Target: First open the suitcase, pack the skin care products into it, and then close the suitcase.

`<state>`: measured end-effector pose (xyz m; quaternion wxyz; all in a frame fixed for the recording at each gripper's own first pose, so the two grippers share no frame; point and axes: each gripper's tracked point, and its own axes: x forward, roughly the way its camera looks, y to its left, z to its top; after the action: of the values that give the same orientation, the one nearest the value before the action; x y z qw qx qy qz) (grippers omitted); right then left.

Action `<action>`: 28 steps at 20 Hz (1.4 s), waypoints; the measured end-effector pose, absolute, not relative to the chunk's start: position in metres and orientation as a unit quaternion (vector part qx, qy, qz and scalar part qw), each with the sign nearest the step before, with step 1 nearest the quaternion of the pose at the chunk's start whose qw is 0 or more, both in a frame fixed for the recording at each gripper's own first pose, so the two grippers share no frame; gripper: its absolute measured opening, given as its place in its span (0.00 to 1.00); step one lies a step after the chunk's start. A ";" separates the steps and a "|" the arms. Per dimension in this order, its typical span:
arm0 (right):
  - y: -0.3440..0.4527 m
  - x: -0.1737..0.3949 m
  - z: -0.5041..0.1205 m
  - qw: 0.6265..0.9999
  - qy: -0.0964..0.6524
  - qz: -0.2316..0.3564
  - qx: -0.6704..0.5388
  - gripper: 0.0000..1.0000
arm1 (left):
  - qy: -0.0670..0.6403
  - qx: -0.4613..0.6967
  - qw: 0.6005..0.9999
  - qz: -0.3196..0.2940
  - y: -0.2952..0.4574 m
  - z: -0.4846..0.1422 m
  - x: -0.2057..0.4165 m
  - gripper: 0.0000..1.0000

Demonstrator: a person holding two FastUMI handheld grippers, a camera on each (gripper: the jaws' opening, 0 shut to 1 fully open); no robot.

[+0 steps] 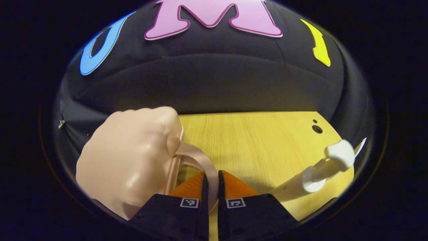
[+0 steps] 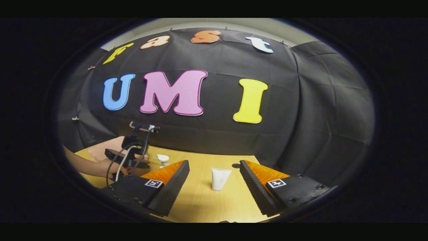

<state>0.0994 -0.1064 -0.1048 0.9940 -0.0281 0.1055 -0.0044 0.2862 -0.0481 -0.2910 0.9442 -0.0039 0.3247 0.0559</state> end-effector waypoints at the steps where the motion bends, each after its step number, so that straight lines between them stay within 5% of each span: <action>1: -0.102 0.099 -0.099 0.995 0.100 -0.002 -0.029 0.97 | 0.317 -0.015 0.947 0.057 -0.045 -0.273 0.283 0.14; 8: -0.061 0.100 -0.065 0.997 0.069 0.020 -0.037 0.96 | 0.286 -0.118 0.949 0.066 0.021 -0.143 0.277 0.14; 17: -0.034 0.087 -0.042 0.998 0.063 0.002 -0.026 0.97 | 0.290 0.013 0.953 0.084 0.197 -0.071 0.264 0.14; 23: -0.035 0.062 -0.047 0.994 0.092 -0.054 0.004 0.96 | 0.281 0.214 0.921 0.162 0.379 -0.091 0.249 0.14; 28: -0.040 0.061 -0.068 0.986 0.115 -0.119 0.003 0.96 | 0.291 0.202 0.914 0.199 0.472 -0.196 0.248 0.14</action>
<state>0.0614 -0.0400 -0.0685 0.9862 0.0033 0.1149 -0.1188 0.2484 0.4716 -0.1956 0.9139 0.2017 0.2905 0.1993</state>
